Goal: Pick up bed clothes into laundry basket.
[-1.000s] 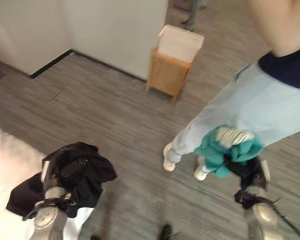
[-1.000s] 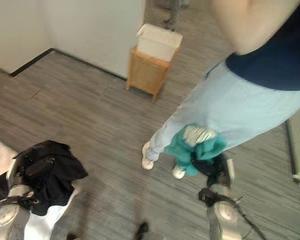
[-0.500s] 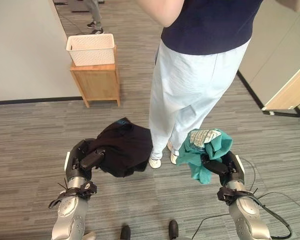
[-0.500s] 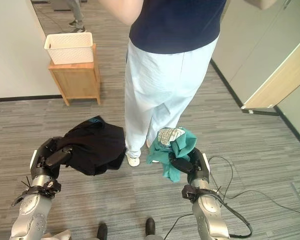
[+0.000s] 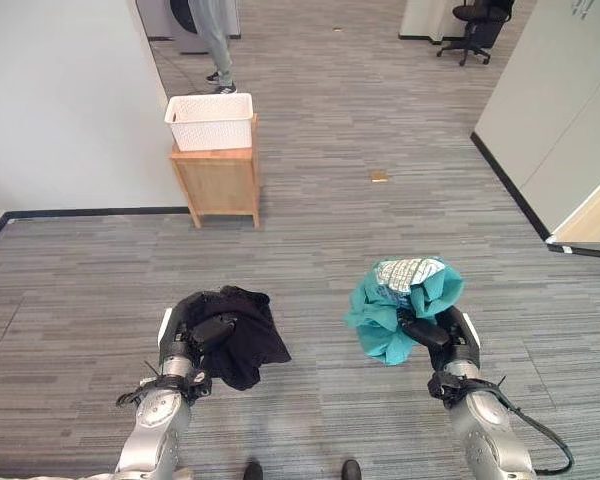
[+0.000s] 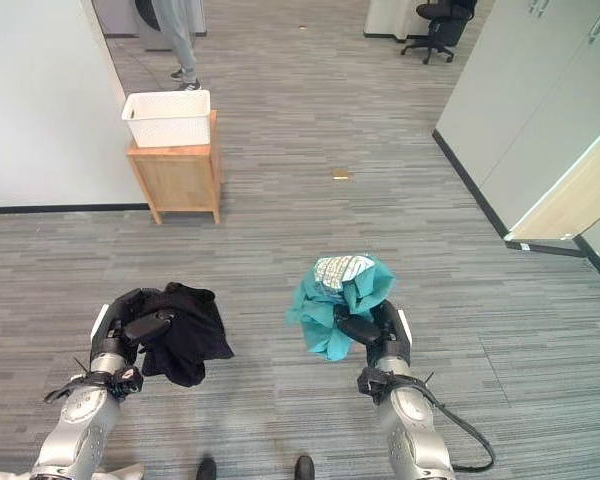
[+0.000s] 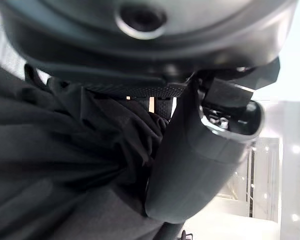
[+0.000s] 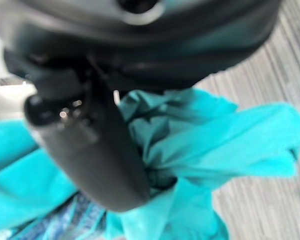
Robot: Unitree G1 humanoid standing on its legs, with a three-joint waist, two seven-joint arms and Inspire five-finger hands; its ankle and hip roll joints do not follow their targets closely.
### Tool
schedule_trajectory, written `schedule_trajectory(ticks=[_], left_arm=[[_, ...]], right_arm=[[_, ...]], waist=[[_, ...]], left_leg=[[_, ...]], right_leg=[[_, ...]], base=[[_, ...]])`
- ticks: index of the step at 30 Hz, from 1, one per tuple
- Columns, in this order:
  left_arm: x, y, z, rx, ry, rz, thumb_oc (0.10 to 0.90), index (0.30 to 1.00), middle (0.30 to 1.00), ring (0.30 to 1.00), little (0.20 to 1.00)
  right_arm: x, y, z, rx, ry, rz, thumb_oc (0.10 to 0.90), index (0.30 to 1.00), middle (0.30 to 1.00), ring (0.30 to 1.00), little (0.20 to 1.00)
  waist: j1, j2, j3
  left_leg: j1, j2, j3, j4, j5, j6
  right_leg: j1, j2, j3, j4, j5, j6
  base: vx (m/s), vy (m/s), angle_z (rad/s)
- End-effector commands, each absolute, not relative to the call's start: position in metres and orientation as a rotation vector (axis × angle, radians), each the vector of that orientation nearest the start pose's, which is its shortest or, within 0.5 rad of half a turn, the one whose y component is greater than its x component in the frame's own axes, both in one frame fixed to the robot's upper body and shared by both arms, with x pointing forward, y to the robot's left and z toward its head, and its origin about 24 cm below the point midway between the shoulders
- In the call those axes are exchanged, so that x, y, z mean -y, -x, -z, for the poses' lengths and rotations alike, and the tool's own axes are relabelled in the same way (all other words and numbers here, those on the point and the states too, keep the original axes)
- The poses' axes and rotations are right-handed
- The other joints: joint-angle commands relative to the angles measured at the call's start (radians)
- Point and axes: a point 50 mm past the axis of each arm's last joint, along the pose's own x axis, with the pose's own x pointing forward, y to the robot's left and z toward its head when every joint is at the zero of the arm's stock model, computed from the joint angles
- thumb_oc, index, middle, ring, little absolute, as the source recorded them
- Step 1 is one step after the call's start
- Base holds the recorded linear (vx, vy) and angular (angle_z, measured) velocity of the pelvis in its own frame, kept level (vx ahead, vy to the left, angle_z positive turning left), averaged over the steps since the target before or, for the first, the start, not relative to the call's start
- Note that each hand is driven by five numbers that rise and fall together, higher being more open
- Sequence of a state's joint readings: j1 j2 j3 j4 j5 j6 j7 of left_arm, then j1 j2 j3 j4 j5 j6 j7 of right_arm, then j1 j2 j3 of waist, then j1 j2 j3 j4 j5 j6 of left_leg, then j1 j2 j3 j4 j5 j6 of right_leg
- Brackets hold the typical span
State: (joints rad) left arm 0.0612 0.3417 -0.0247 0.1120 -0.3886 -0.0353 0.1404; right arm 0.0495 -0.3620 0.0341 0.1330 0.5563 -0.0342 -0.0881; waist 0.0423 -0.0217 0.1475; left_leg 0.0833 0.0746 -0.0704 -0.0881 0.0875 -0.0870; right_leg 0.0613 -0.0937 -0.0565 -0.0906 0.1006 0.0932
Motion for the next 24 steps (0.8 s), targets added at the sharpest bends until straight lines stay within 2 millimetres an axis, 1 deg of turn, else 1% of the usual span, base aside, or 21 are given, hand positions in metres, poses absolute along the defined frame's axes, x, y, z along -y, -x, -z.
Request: schedule_trajectory(ticks=[1, 2, 3, 6, 8, 9, 10, 11, 12, 13, 14, 15, 16, 17, 18, 19, 20, 21, 22, 23, 24], left_arm=[[-0.243, -0.273, -0.115, 0.299, -0.069, -0.191, 0.400, 0.300, 0.300, 0.300, 0.300], [-0.246, -0.274, -0.129, 0.361, -0.055, -0.214, 0.400, 0.300, 0.300, 0.300, 0.300], [-0.248, -0.272, -0.131, 0.375, -0.056, -0.227, 0.400, 0.300, 0.300, 0.300, 0.300], [-0.257, -0.263, -0.131, 0.382, -0.068, -0.285, 0.400, 0.300, 0.300, 0.300, 0.300], [-0.269, -0.250, -0.122, 0.355, -0.066, -0.355, 0.400, 0.300, 0.300, 0.300, 0.300], [-0.269, -0.250, -0.122, 0.355, -0.066, -0.355, 0.400, 0.300, 0.300, 0.300, 0.300], [-0.269, -0.250, -0.122, 0.353, -0.066, -0.355, 0.400, 0.300, 0.300, 0.300, 0.300], [-0.273, -0.246, -0.115, 0.324, -0.072, -0.371, 0.400, 0.300, 0.300, 0.300, 0.300], [-0.272, -0.245, -0.112, 0.308, -0.066, -0.358, 0.400, 0.300, 0.300, 0.300, 0.300], [-0.272, -0.245, -0.110, 0.297, -0.060, -0.351, 0.400, 0.300, 0.300, 0.300, 0.300], [-0.272, -0.245, -0.110, 0.297, -0.059, -0.351, 0.400, 0.300, 0.300, 0.300, 0.300], [-0.268, -0.244, -0.107, 0.290, -0.024, -0.330, 0.400, 0.300, 0.300, 0.300, 0.300], [-0.266, -0.246, -0.108, 0.294, -0.023, -0.315, 0.400, 0.300, 0.300, 0.300, 0.300], [-0.264, -0.248, -0.110, 0.301, -0.029, -0.303, 0.400, 0.300, 0.300, 0.300, 0.300], [-0.263, -0.249, -0.114, 0.323, -0.023, -0.288, 0.400, 0.300, 0.300, 0.300, 0.300], [-0.263, -0.249, -0.114, 0.323, -0.022, -0.288, 0.400, 0.300, 0.300, 0.300, 0.300], [-0.261, -0.251, -0.119, 0.347, -0.010, -0.280, 0.400, 0.300, 0.300, 0.300, 0.300], [-0.259, -0.253, -0.121, 0.356, 0.000, -0.261, 0.400, 0.300, 0.300, 0.300, 0.300], [-0.255, -0.258, -0.121, 0.352, 0.008, -0.228, 0.400, 0.300, 0.300, 0.300, 0.300], [-0.255, -0.258, -0.121, 0.351, 0.008, -0.227, 0.400, 0.300, 0.300, 0.300, 0.300], [-0.253, -0.260, -0.121, 0.350, 0.007, -0.213, 0.400, 0.300, 0.300, 0.300, 0.300]], right_arm=[[0.225, -0.274, -0.103, 0.241, -0.156, 0.046, 0.400, 0.300, 0.300, 0.300, 0.300], [0.219, -0.280, -0.120, 0.300, -0.138, 0.011, 0.400, 0.300, 0.300, 0.300, 0.300], [0.217, -0.281, -0.125, 0.317, -0.139, 0.001, 0.400, 0.300, 0.300, 0.300, 0.300], [0.212, -0.283, -0.127, 0.325, -0.149, -0.011, 0.400, 0.300, 0.300, 0.300, 0.300], [0.213, -0.279, -0.127, 0.329, -0.131, -0.004, 0.400, 0.300, 0.300, 0.300, 0.300], [0.213, -0.278, -0.127, 0.329, -0.131, -0.004, 0.400, 0.300, 0.300, 0.300, 0.300], [0.213, -0.278, -0.126, 0.328, -0.131, -0.004, 0.400, 0.300, 0.300, 0.300, 0.300], [0.215, -0.276, -0.124, 0.321, -0.116, 0.007, 0.400, 0.300, 0.300, 0.300, 0.300], [0.213, -0.275, -0.121, 0.314, -0.115, 0.006, 0.400, 0.300, 0.300, 0.300, 0.300], [0.212, -0.274, -0.118, 0.304, -0.109, 0.001, 0.400, 0.300, 0.300, 0.300, 0.300], [0.212, -0.274, -0.118, 0.304, -0.108, 0.001, 0.400, 0.300, 0.300, 0.300, 0.300], [0.209, -0.271, -0.113, 0.289, -0.114, -0.006, 0.400, 0.300, 0.300, 0.300, 0.300], [0.207, -0.271, -0.111, 0.284, -0.128, -0.010, 0.400, 0.300, 0.300, 0.300, 0.300], [0.204, -0.272, -0.107, 0.271, -0.148, -0.013, 0.400, 0.300, 0.300, 0.300, 0.300], [0.206, -0.271, -0.104, 0.255, -0.158, -0.005, 0.400, 0.300, 0.300, 0.300, 0.300], [0.206, -0.271, -0.104, 0.254, -0.158, -0.006, 0.400, 0.300, 0.300, 0.300, 0.300], [0.210, -0.271, -0.104, 0.256, -0.159, 0.007, 0.400, 0.300, 0.300, 0.300, 0.300], [0.215, -0.269, -0.101, 0.247, -0.156, 0.024, 0.400, 0.300, 0.300, 0.300, 0.300], [0.224, -0.263, -0.096, 0.229, -0.156, 0.053, 0.400, 0.300, 0.300, 0.300, 0.300], [0.224, -0.263, -0.096, 0.228, -0.156, 0.054, 0.400, 0.300, 0.300, 0.300, 0.300], [0.228, -0.260, -0.094, 0.226, -0.158, 0.070, 0.400, 0.300, 0.300, 0.300, 0.300]], waist=[[0.003, -0.027, -0.043], [0.010, -0.029, -0.044], [0.013, -0.029, -0.042], [0.024, -0.033, -0.038], [0.038, -0.033, -0.029], [0.038, -0.033, -0.028], [0.037, -0.033, -0.030], [0.042, -0.020, -0.018], [0.037, -0.007, -0.005], [0.030, 0.001, 0.007], [0.035, -0.004, 0.004], [0.013, 0.027, 0.041], [0.007, 0.037, 0.054], [-0.004, 0.038, 0.059], [-0.025, 0.026, 0.057], [-0.029, 0.032, 0.059], [-0.044, 0.012, 0.053], [-0.073, 0.005, 0.050], [-0.103, -0.005, 0.037], [-0.106, 0.001, 0.038], [-0.116, -0.006, 0.029]], left_leg=[[-0.020, -0.052, -0.003, 0.081, -0.164, 0.064], [-0.031, -0.055, -0.017, 0.087, -0.156, 0.063], [-0.033, -0.055, -0.020, 0.088, -0.158, 0.062], [-0.038, -0.057, -0.029, 0.089, -0.161, 0.063], [-0.045, -0.062, -0.028, 0.112, -0.188, 0.067], [-0.053, -0.064, -0.028, 0.117, -0.181, 0.068], [-0.047, -0.063, -0.029, 0.116, -0.191, 0.068], [-0.046, -0.066, -0.029, 0.124, -0.208, 0.083], [-0.036, -0.069, -0.031, 0.125, -0.218, 0.104], [-0.021, -0.072, -0.029, 0.121, -0.226, 0.116], [-0.026, -0.077, -0.023, 0.122, -0.225, 0.117], [0.020, -0.069, -0.017, 0.111, -0.241, 0.135], [0.038, -0.062, -0.020, 0.107, -0.249, 0.134], [0.065, -0.052, -0.008, 0.101, -0.262, 0.131], [0.115, -0.035, -0.007, 0.099, -0.300, 0.108], [0.119, -0.028, -0.010, 0.099, -0.304, 0.106], [0.143, -0.024, -0.023, 0.107, -0.321, 0.089], [0.169, -0.005, -0.045, 0.114, -0.338, 0.072], [0.202, 0.031, -0.077, 0.122, -0.330, 0.043], [0.204, 0.038, -0.080, 0.121, -0.330, 0.042], [0.212, 0.051, -0.100, 0.133, -0.307, 0.029]], right_leg=[[-0.020, -0.029, 0.022, 0.130, -0.181, 0.021], [-0.024, -0.032, 0.017, 0.131, -0.177, 0.020], [-0.024, -0.033, 0.015, 0.132, -0.177, 0.020], [-0.025, -0.037, 0.013, 0.127, -0.175, 0.021], [-0.021, -0.050, 0.003, 0.143, -0.197, 0.028], [-0.027, -0.051, 0.004, 0.146, -0.190, 0.028], [-0.022, -0.051, 0.003, 0.147, -0.201, 0.028], [-0.056, -0.069, -0.004, 0.258, -0.211, 0.045], [-0.126, -0.077, 0.003, 0.404, -0.171, 0.063], [-0.192, -0.086, 0.017, 0.517, -0.105, 0.083], [-0.209, -0.089, 0.027, 0.535, -0.110, 0.085], [-0.326, -0.084, 0.066, 0.751, -0.034, 0.101], [-0.376, -0.089, 0.056, 0.786, -0.046, 0.097], [-0.421, -0.116, 0.026, 0.772, -0.042, 0.092], [-0.469, -0.140, -0.009, 0.670, -0.071, 0.094], [-0.461, -0.137, -0.016, 0.669, -0.076, 0.093], [-0.472, -0.124, -0.014, 0.563, -0.097, 0.091], [-0.460, -0.092, -0.007, 0.399, -0.096, 0.091], [-0.428, -0.050, 0.016, 0.225, -0.092, 0.097], [-0.416, -0.046, 0.008, 0.209, -0.085, 0.097], [-0.405, -0.037, 0.006, 0.137, -0.048, 0.099]], base=[[0.06, -0.031, 0.28], [0.07, -0.026, 0.27], [0.10, -0.031, 0.24], [0.12, -0.012, 0.18], [0.15, 0.018, 0.05], [0.09, 0.012, 0.03], [0.11, 0.071, 0.04], [0.18, 0.137, 0.05], [0.17, 0.184, 0.01], [0.06, 0.116, -0.09], [0.13, 0.186, -0.18], [0.21, 0.163, -0.15], [0.38, 0.171, -0.01], [0.57, -0.061, 0.09], [0.47, -0.088, -0.10], [0.52, -0.190, -0.17], [0.46, -0.222, -0.14], [0.86, -0.414, 0.24], [0.66, -0.320, 0.51], [0.62, -0.308, 0.83], [0.39, -0.219, 1.16]])
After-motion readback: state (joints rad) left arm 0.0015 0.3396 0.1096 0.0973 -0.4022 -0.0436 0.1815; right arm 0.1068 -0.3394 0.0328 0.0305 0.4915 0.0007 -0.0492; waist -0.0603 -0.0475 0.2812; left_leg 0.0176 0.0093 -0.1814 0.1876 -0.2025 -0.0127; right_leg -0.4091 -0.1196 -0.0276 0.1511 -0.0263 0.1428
